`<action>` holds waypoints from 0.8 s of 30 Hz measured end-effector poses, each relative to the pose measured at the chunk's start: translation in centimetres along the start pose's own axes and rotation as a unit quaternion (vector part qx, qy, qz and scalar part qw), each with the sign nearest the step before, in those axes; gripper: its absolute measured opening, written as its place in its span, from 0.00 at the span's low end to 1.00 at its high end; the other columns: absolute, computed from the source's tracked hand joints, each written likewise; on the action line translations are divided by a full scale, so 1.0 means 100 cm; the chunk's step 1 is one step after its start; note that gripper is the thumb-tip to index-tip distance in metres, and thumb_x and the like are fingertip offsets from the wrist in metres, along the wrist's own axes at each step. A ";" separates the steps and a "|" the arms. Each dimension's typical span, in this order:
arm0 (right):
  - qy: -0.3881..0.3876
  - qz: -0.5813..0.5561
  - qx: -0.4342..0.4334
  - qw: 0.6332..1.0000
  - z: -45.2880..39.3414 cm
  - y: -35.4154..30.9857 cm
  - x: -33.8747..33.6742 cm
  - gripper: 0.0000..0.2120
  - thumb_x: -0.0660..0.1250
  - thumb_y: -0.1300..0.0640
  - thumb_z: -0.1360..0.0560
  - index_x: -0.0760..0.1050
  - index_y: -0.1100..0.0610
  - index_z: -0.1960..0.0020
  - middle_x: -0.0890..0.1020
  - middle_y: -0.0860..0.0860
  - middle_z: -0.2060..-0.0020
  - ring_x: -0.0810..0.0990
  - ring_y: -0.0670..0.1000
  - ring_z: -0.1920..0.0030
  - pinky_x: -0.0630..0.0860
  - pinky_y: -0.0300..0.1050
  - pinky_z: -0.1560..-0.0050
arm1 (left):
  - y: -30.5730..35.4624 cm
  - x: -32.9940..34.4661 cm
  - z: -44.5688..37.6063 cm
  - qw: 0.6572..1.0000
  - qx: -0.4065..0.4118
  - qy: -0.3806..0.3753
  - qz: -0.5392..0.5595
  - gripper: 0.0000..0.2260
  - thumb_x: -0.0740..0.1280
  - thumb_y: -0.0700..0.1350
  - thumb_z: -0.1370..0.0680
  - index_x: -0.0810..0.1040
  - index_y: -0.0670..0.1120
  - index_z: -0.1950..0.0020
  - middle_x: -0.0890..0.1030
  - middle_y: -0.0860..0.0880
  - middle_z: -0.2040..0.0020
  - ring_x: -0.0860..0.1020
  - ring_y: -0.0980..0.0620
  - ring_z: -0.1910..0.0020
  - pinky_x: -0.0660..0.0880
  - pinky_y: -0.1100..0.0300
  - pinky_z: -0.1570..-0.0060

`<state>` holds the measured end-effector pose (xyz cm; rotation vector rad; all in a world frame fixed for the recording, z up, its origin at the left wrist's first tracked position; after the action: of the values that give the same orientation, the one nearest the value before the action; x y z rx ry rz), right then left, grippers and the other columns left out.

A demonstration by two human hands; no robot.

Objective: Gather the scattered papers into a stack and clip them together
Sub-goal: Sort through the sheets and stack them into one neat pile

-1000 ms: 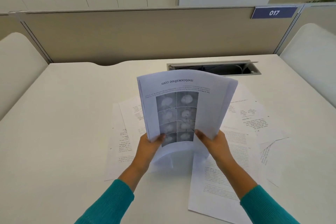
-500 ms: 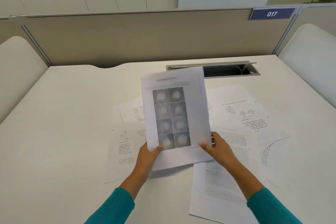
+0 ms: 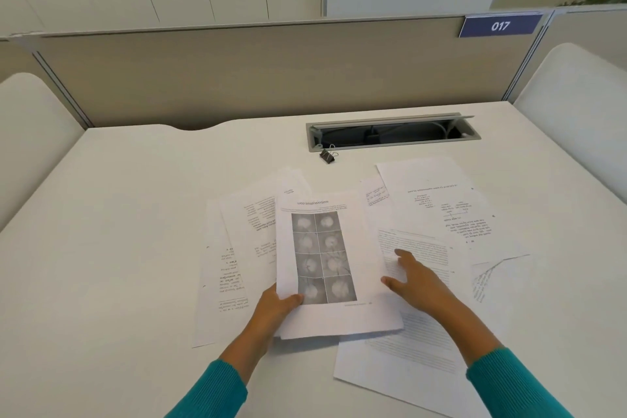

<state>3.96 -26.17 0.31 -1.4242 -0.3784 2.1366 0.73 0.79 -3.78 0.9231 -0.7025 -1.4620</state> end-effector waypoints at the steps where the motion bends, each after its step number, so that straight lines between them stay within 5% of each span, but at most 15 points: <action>1: 0.008 -0.012 0.009 1.000 -0.001 0.003 -0.004 0.35 0.65 0.44 0.27 0.53 0.51 0.26 0.66 0.53 0.29 0.66 0.55 0.30 0.65 0.52 0.32 | -0.001 -0.001 0.000 1.000 -0.003 -0.001 0.001 0.13 0.68 0.44 0.25 0.69 0.52 0.43 0.77 0.50 0.49 0.76 0.54 0.56 0.72 0.60 0.54; 10: 0.080 -0.002 0.133 0.988 0.003 0.064 -0.052 0.37 0.68 0.44 0.29 0.57 0.57 0.28 0.70 0.60 0.33 0.67 0.61 0.32 0.66 0.56 0.33 | -0.011 -0.003 0.004 1.000 -0.002 0.001 0.003 0.12 0.68 0.43 0.25 0.71 0.52 0.43 0.78 0.58 0.56 0.77 0.59 0.57 0.72 0.69 0.65; 15: 0.097 -0.012 0.203 0.974 0.012 0.085 -0.062 0.37 0.69 0.44 0.29 0.57 0.57 0.28 0.67 0.62 0.32 0.68 0.64 0.34 0.68 0.59 0.36 | -0.010 -0.003 0.005 1.000 -0.002 -0.002 0.002 0.13 0.68 0.42 0.25 0.72 0.50 0.42 0.80 0.51 0.50 0.79 0.54 0.54 0.74 0.65 0.61; 18: 0.092 -0.061 0.205 0.973 0.009 0.085 -0.059 0.38 0.69 0.45 0.29 0.56 0.58 0.28 0.66 0.63 0.32 0.67 0.64 0.33 0.67 0.59 0.35 | -0.008 -0.001 0.005 1.000 0.007 -0.001 0.002 0.13 0.67 0.42 0.25 0.72 0.50 0.41 0.79 0.57 0.54 0.78 0.58 0.56 0.73 0.68 0.63; 21: 0.084 -0.151 0.196 0.965 0.005 0.078 -0.056 0.38 0.70 0.47 0.29 0.55 0.59 0.27 0.66 0.63 0.31 0.68 0.64 0.33 0.68 0.59 0.35 | -0.007 -0.002 0.007 1.000 0.005 0.005 -0.008 0.14 0.67 0.43 0.24 0.70 0.51 0.40 0.78 0.52 0.49 0.77 0.56 0.56 0.73 0.62 0.54; 24: 0.068 -0.236 0.193 0.950 0.006 0.071 -0.053 0.37 0.69 0.50 0.28 0.55 0.58 0.27 0.68 0.62 0.32 0.73 0.62 0.38 0.72 0.53 0.42 | -0.006 -0.001 0.008 1.000 0.009 0.004 -0.012 0.15 0.67 0.43 0.24 0.70 0.49 0.39 0.77 0.50 0.46 0.76 0.54 0.54 0.72 0.61 0.53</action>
<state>3.04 -34.99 0.98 -1.1103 -0.2049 1.6074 -0.25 0.91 -3.89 0.9535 -0.7013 -1.4755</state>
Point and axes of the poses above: each hand's wrist, its own z-axis away from the middle knuckle, its own x-axis out of the palm, y = z × x, the point moved 7 cm from there along -z, towards the middle knuckle
